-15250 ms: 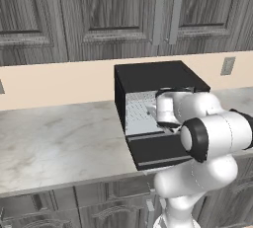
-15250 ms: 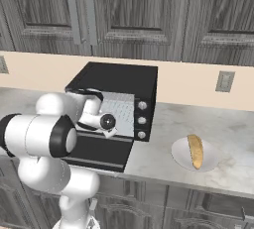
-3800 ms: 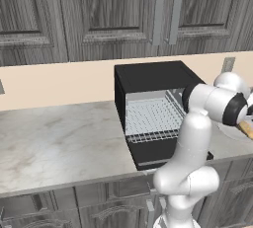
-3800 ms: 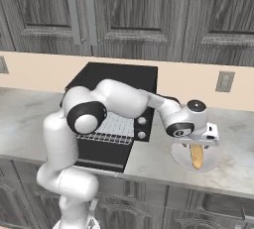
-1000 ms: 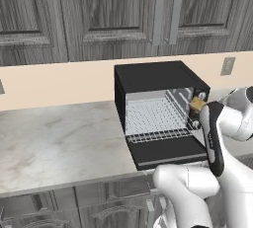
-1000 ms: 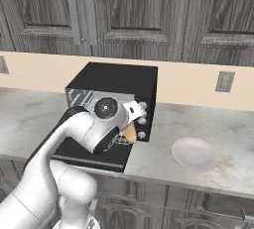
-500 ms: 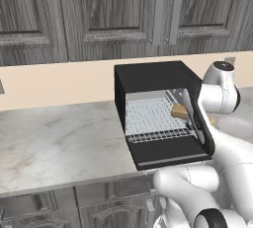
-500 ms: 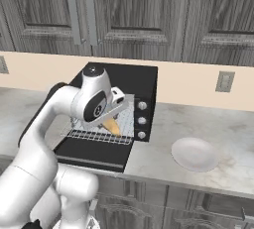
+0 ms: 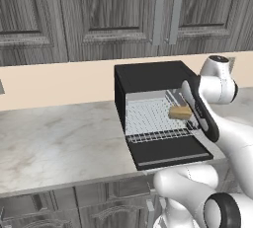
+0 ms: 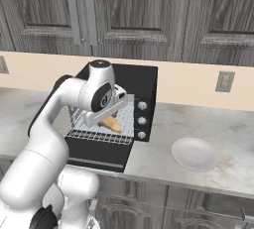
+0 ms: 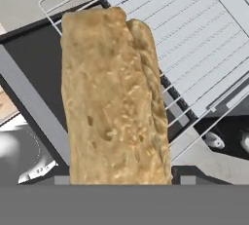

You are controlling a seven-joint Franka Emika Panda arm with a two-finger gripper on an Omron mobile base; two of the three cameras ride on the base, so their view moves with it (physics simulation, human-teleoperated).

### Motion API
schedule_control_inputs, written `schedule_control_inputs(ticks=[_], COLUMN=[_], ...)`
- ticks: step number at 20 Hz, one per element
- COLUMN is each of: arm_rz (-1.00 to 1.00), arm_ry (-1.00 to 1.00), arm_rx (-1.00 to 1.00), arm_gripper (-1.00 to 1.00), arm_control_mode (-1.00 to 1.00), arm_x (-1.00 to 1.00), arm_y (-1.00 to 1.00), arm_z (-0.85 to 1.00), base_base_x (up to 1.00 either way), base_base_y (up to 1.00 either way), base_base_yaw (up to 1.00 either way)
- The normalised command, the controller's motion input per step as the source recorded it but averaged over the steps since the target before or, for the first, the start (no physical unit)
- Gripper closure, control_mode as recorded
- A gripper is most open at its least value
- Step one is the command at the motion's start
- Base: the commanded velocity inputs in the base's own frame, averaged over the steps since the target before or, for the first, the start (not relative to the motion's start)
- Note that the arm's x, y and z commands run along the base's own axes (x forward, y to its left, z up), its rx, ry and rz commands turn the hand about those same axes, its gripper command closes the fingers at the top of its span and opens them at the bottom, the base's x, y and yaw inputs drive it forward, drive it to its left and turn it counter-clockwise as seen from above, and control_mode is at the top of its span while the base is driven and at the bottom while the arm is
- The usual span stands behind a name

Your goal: Pull the toaster oven rack outwards. Pick up the baguette from the plate and place it on the toaster oven rack. Close the toaster oven door fully and set the temperature to the lowest setting.

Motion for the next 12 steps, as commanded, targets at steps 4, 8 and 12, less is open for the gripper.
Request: schedule_control_inputs(ticks=[4,8,12], arm_rz=[0.10,0.05,0.02], arm_ry=[-0.01,-0.06,-0.01], arm_rx=[0.00,0.00,0.02], arm_gripper=[1.00,1.00,1.00], arm_control_mode=[-1.00,-1.00,-1.00], arm_x=[0.02,0.18,0.18], arm_y=[0.28,0.31,0.14], arm_z=[-0.12,-0.17,-0.25], base_base_x=[0.00,0.00,0.00], base_base_y=[0.00,0.00,0.00], base_base_yaw=[0.00,0.00,0.00])
